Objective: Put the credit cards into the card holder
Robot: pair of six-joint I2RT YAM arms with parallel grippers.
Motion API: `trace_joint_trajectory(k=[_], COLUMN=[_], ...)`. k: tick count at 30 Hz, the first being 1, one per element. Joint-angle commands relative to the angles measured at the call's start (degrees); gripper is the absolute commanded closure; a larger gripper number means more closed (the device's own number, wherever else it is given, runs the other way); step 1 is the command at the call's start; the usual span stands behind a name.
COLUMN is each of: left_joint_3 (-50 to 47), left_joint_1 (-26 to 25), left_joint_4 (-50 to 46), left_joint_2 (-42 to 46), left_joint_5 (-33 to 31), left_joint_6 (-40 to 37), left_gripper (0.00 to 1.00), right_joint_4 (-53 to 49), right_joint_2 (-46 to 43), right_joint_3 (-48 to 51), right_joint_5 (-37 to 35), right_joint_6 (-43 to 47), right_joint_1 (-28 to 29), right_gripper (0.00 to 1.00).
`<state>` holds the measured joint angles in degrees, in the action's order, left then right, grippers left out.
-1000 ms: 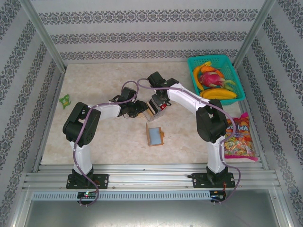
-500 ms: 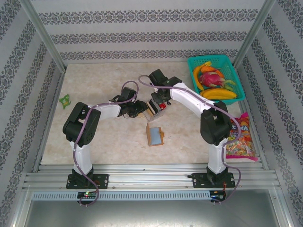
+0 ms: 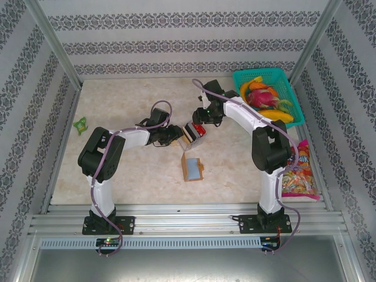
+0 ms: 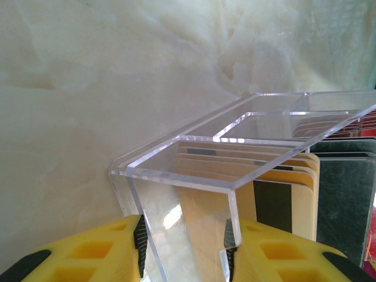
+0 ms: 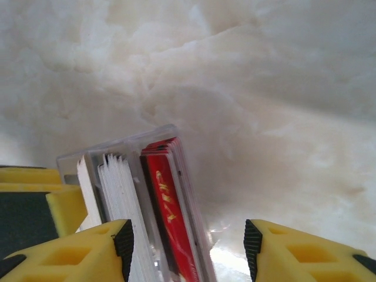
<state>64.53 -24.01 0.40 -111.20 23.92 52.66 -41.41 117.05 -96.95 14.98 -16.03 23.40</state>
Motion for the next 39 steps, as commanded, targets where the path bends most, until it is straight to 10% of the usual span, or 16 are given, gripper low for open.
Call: trace_joint_trajectory(k=[1,14,33,39], left_joint_3=[-0.44,-0.41,-0.72,-0.52], left_joint_1=[-0.74,-0.70,-0.84,-0.78], left_joint_4=[-3.04,-3.11,-3.08,-3.38], left_joint_2=[-0.84,-0.91,-0.53,-0.42], left_joint_5=[0.57,0.61,0.68,0.62], left_joint_6=[-1.68,-1.60,-1.60,-1.74], left_gripper=[0.59,0.59,0.59,0.59], right_joint_4=[1.35,3.73,-0.77,-1.25], right_joint_2=[0.97,-1.00,-0.23,-1.53], right_joint_3=[0.66,3.37,1.15,0.25], right_joint_5=[7.04,15.58,2.48,-2.47], right_joint_6=[-2.30,-3.23,-1.54,-0.84], right_joint_1=[0.29,0.42,2.86,3.28], right_gripper=[0.45,0.50,0.71,0.62])
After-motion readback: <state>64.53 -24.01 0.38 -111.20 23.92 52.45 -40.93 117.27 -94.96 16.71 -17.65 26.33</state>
